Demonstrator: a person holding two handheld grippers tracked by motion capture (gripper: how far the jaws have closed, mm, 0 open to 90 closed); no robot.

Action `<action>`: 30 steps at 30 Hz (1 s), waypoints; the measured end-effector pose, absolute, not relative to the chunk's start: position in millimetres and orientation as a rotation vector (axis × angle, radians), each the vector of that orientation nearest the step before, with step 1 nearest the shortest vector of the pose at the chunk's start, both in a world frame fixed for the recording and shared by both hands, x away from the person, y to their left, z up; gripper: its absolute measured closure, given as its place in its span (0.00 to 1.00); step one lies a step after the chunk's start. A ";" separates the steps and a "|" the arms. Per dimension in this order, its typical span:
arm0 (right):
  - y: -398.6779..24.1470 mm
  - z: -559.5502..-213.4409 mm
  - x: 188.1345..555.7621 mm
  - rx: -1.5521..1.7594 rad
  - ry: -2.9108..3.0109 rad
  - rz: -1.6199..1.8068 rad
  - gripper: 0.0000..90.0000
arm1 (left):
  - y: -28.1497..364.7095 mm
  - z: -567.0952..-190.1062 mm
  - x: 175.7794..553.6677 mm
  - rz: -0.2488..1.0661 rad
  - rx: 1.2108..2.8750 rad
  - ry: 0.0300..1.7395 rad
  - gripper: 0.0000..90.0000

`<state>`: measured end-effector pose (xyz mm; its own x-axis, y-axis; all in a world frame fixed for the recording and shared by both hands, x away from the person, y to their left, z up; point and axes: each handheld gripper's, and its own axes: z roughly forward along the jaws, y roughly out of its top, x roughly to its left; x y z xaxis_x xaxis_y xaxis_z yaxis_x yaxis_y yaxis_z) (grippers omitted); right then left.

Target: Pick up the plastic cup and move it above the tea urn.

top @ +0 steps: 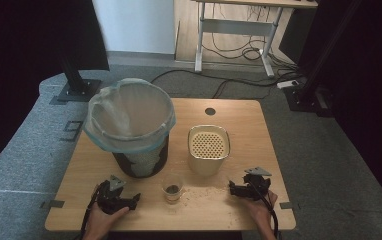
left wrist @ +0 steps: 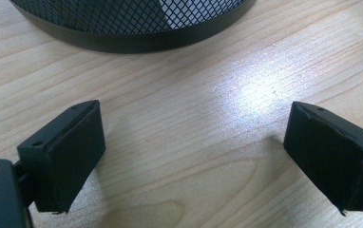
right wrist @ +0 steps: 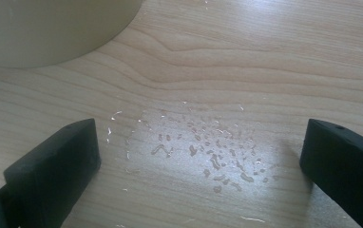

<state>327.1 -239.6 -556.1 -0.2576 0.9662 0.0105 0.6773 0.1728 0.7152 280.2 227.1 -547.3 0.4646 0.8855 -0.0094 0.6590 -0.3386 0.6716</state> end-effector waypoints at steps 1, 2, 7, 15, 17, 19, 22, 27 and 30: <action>-238.9 -556.1 327.2 1.548 2.003 0.852 0.00 | 227.1 -547.3 280.2 0.482 2.107 1.278 0.07; -238.1 -556.0 326.8 1.558 1.995 0.850 0.00 | 227.2 -547.3 280.1 0.483 2.108 1.277 0.07; -227.8 -549.7 317.0 1.552 1.960 0.823 0.10 | 227.1 -547.1 278.2 0.486 2.106 1.267 0.10; -205.8 -534.6 293.9 1.410 1.989 0.989 0.11 | 226.6 -547.1 274.8 0.484 2.108 1.253 0.12; -193.3 -528.6 283.3 1.348 2.015 1.077 0.13 | 226.6 -547.0 274.4 0.480 2.111 1.247 0.12; -185.1 -525.7 277.9 1.317 2.030 1.136 0.15 | 226.5 -547.1 274.4 0.479 2.111 1.246 0.12; -172.4 -523.5 272.6 1.277 2.065 1.218 0.16 | 226.5 -547.1 274.5 0.479 2.112 1.245 0.12; -150.0 -522.0 266.0 1.188 2.131 1.307 0.19 | 226.5 -547.1 274.5 0.478 2.112 1.244 0.12; -136.0 -521.7 263.2 1.136 2.166 1.353 0.21 | 226.5 -547.1 274.5 0.478 2.112 1.244 0.12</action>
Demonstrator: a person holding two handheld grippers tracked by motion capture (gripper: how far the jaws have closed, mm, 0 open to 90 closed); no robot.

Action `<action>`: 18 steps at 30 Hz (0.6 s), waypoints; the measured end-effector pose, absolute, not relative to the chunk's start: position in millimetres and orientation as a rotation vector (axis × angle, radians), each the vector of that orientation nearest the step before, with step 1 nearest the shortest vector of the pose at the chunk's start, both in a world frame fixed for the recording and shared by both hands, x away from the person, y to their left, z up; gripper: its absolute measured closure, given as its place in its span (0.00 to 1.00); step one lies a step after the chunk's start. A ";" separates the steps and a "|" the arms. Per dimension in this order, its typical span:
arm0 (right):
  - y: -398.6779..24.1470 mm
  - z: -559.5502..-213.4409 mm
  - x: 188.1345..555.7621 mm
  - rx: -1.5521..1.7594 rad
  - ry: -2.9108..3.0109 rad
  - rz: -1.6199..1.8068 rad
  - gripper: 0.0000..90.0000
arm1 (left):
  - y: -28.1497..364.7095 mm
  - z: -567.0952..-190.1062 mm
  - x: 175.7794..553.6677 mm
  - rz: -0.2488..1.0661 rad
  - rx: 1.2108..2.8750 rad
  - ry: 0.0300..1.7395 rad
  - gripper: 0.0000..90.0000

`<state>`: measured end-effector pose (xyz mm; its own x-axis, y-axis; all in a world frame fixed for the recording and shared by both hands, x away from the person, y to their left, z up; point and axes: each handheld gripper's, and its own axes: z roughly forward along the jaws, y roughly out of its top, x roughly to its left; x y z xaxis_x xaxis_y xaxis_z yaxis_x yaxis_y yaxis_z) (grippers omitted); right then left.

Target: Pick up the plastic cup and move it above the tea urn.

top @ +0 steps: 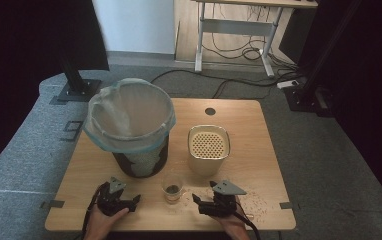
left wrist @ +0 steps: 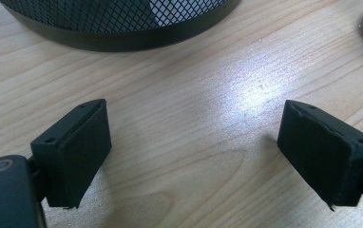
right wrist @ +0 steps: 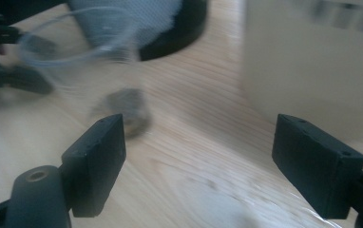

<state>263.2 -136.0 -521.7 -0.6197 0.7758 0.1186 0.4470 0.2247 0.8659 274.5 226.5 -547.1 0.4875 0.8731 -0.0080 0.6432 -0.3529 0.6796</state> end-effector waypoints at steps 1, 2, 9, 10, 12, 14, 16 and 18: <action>-136.0 -521.7 263.2 1.136 2.166 1.353 0.21 | 226.5 -547.1 274.5 0.478 2.112 1.244 0.12; -125.5 -522.1 262.5 1.099 2.186 1.380 0.22 | 226.5 -547.1 274.5 0.478 2.112 1.244 0.12; -96.0 -525.6 261.3 1.013 2.258 1.430 0.23 | 226.5 -547.1 274.4 0.478 2.112 1.243 0.12; -93.2 -526.1 261.0 1.005 2.262 1.432 0.23 | 226.5 -547.0 274.5 0.478 2.113 1.243 0.12; -86.7 -527.6 260.6 0.985 2.271 1.433 0.24 | 226.6 -547.0 274.4 0.478 2.113 1.243 0.12; -83.9 -528.4 260.7 0.980 2.274 1.432 0.24 | 226.6 -547.0 274.4 0.478 2.114 1.242 0.12; -75.6 -530.7 262.5 0.973 2.279 1.440 0.24 | 226.6 -547.0 274.4 0.477 2.115 1.240 0.12; -73.6 -531.0 263.2 0.971 2.277 1.443 0.24 | 226.6 -547.0 274.4 0.476 2.115 1.239 0.12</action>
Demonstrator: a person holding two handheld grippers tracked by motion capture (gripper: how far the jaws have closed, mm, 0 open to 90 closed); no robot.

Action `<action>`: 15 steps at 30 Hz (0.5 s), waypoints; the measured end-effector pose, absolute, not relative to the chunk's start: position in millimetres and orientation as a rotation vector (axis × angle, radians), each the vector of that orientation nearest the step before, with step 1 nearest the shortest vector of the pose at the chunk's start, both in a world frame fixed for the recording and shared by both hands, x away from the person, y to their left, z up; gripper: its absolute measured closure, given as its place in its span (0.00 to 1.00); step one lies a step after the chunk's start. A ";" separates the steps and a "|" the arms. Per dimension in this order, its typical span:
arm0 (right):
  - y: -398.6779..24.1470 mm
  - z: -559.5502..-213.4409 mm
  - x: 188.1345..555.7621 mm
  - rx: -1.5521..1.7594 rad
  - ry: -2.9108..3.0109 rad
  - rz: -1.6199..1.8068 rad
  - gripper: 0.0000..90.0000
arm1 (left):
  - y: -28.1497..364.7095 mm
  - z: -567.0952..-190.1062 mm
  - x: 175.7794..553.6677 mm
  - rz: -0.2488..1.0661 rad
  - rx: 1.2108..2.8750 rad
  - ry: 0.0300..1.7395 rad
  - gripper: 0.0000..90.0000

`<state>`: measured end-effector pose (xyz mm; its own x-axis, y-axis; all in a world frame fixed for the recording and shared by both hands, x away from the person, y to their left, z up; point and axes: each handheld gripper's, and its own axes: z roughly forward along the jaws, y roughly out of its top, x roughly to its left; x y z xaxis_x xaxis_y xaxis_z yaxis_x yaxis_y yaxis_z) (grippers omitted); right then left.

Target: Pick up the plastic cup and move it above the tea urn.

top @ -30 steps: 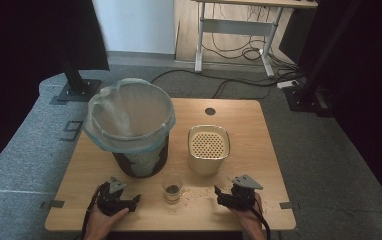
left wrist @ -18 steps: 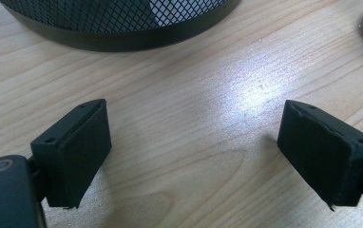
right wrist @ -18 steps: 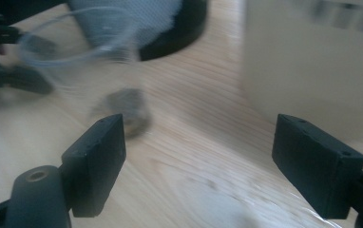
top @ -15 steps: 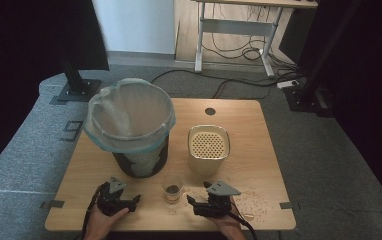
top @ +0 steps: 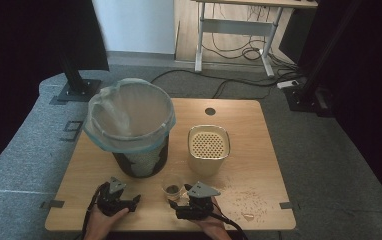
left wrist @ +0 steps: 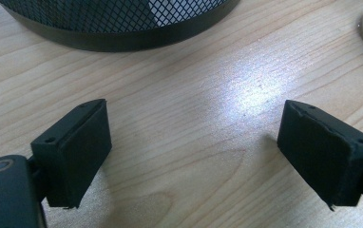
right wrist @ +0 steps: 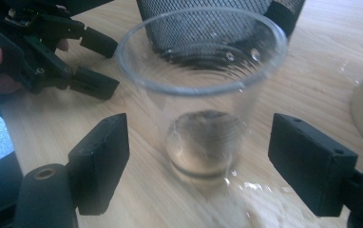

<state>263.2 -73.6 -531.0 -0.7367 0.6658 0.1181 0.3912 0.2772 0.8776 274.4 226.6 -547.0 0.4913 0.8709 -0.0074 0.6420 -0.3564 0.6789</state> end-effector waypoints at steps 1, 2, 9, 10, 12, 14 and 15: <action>-67.9 -531.7 266.3 0.959 2.276 1.443 0.24 | 226.6 -547.0 274.4 0.476 2.116 1.239 0.12; -67.9 -531.7 266.3 0.959 2.276 1.443 0.24 | 226.6 -547.0 274.4 0.476 2.116 1.239 0.12; -49.2 -537.0 283.4 0.923 2.256 1.416 0.34 | 226.6 -547.0 274.4 0.475 2.116 1.239 0.12; -48.6 -536.9 283.5 0.915 2.247 1.416 0.36 | 226.6 -547.0 274.4 0.475 2.116 1.239 0.12; -48.8 -535.8 282.9 0.898 2.237 1.396 0.38 | 226.6 -547.0 274.4 0.475 2.116 1.238 0.12; -52.0 -532.6 281.1 0.890 2.214 1.394 0.39 | 226.6 -547.0 274.3 0.475 2.117 1.237 0.12; -52.0 -532.6 281.1 0.890 2.214 1.394 0.39 | 226.6 -547.0 274.3 0.475 2.117 1.237 0.12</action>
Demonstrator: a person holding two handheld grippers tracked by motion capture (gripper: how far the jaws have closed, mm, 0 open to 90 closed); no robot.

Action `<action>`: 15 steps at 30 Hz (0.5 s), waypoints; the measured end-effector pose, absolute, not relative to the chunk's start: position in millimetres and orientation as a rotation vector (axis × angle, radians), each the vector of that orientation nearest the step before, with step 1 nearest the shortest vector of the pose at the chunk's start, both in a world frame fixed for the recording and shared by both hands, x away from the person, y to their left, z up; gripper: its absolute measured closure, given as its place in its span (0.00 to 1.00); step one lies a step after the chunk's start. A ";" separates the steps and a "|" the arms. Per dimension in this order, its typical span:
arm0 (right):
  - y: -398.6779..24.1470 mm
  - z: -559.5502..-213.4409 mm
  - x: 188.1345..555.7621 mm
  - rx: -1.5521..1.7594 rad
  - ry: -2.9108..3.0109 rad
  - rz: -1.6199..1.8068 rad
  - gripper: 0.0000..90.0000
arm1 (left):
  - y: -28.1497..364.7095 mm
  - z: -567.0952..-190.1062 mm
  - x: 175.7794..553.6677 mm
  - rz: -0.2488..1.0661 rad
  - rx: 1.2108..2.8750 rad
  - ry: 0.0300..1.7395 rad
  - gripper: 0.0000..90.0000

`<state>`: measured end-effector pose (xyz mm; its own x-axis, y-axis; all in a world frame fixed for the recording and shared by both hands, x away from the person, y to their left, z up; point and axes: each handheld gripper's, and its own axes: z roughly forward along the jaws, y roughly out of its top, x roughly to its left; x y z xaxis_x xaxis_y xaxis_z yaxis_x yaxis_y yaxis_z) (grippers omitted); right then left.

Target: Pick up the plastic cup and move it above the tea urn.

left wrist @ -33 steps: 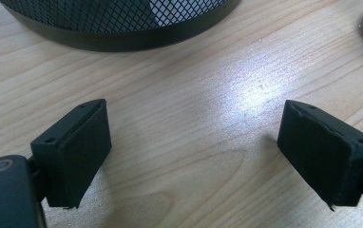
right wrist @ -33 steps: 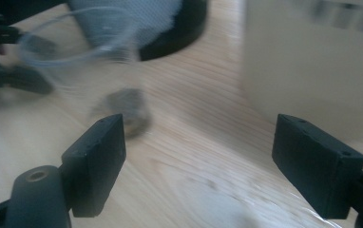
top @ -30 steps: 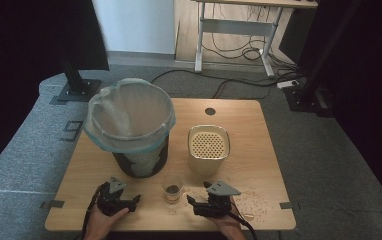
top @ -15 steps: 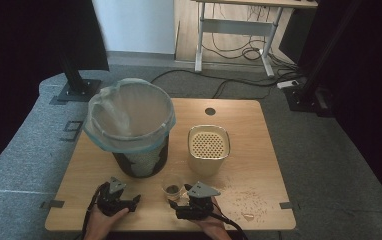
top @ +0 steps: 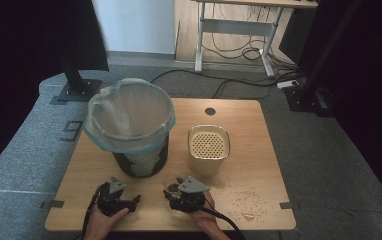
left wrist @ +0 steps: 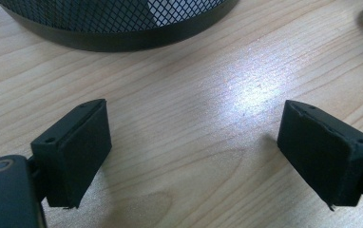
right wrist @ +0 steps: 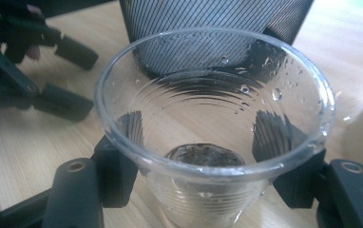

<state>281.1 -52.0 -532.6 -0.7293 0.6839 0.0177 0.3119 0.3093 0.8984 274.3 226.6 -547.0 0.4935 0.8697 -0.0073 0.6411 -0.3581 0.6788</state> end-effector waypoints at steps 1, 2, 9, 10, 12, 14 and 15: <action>-54.8 -529.3 280.2 0.892 2.204 1.405 0.40 | 226.6 -547.0 274.3 0.475 2.117 1.237 0.12; -57.9 -525.2 279.3 0.895 2.189 1.425 0.40 | 226.6 -547.0 274.3 0.475 2.116 1.237 0.12; -82.9 -496.9 271.4 0.903 2.118 1.502 0.41 | 226.5 -547.0 274.6 0.474 2.117 1.236 0.12; -89.5 -491.3 269.3 0.908 2.098 1.515 0.42 | 226.3 -547.1 274.9 0.474 2.116 1.236 0.12; -96.5 -485.1 268.4 0.912 2.077 1.525 0.42 | 226.2 -547.1 275.1 0.475 2.116 1.237 0.12; -103.0 -478.3 267.4 0.920 2.054 1.535 0.42 | 226.2 -547.1 275.0 0.475 2.116 1.237 0.12; -106.9 -473.9 267.0 0.920 2.038 1.540 0.42 | 226.2 -547.1 275.1 0.475 2.116 1.237 0.12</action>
